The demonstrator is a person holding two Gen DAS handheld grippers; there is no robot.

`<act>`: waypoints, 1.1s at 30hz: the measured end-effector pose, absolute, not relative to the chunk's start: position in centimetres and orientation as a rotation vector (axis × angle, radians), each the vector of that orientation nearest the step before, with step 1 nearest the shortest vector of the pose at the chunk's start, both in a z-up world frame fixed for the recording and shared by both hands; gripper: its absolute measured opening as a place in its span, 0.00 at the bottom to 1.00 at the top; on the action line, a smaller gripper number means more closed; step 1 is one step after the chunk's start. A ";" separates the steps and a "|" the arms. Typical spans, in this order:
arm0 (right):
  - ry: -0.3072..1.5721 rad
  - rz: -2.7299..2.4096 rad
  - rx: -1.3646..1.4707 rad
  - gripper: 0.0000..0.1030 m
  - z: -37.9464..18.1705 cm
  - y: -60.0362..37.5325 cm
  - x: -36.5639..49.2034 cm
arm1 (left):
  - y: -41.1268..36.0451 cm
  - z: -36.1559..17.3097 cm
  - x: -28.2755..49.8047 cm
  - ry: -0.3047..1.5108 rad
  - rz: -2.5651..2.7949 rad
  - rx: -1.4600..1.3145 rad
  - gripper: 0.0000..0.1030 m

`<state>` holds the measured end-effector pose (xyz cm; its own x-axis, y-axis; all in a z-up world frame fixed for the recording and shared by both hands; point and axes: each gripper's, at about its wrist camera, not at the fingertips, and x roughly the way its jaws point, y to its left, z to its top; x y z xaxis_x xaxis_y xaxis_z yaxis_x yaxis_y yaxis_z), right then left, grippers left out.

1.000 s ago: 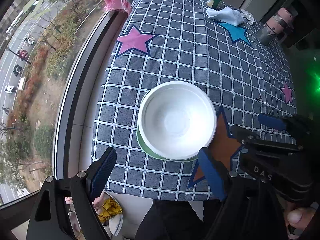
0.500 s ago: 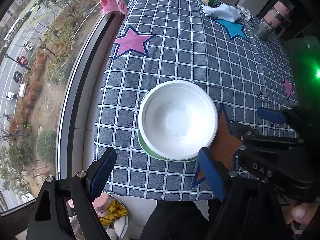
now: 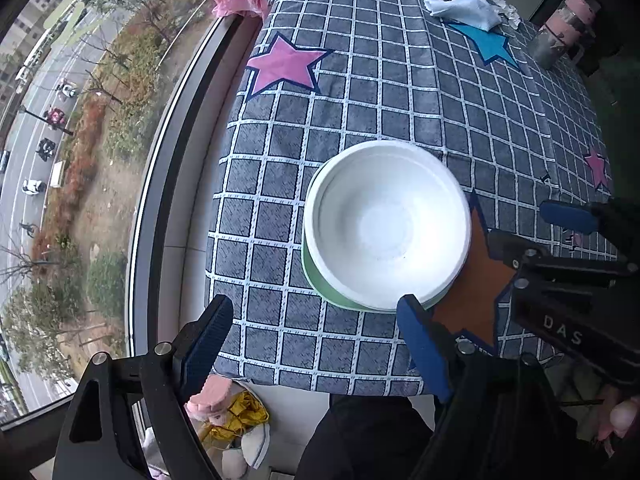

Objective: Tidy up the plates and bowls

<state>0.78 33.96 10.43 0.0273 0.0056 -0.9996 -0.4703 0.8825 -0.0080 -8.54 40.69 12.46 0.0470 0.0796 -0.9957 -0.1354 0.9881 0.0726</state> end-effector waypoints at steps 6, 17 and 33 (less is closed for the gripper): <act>1.516 0.385 -0.390 0.59 10.2 34.1 0.8 | 40.7 12.0 -8.8 1.534 0.147 -0.059 0.84; 1.521 0.383 -0.389 0.59 10.0 33.9 0.9 | 40.6 11.5 -8.7 1.547 0.131 -0.070 0.84; 1.527 0.379 -0.383 0.59 9.9 33.6 1.1 | 40.4 11.6 -8.5 1.534 0.136 -0.059 0.84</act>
<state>1.12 33.58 9.87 0.0106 0.0000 -0.9999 -0.4672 0.8841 -0.0050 -8.54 40.37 11.65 0.0311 0.0512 -0.9982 -0.1256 0.9910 0.0469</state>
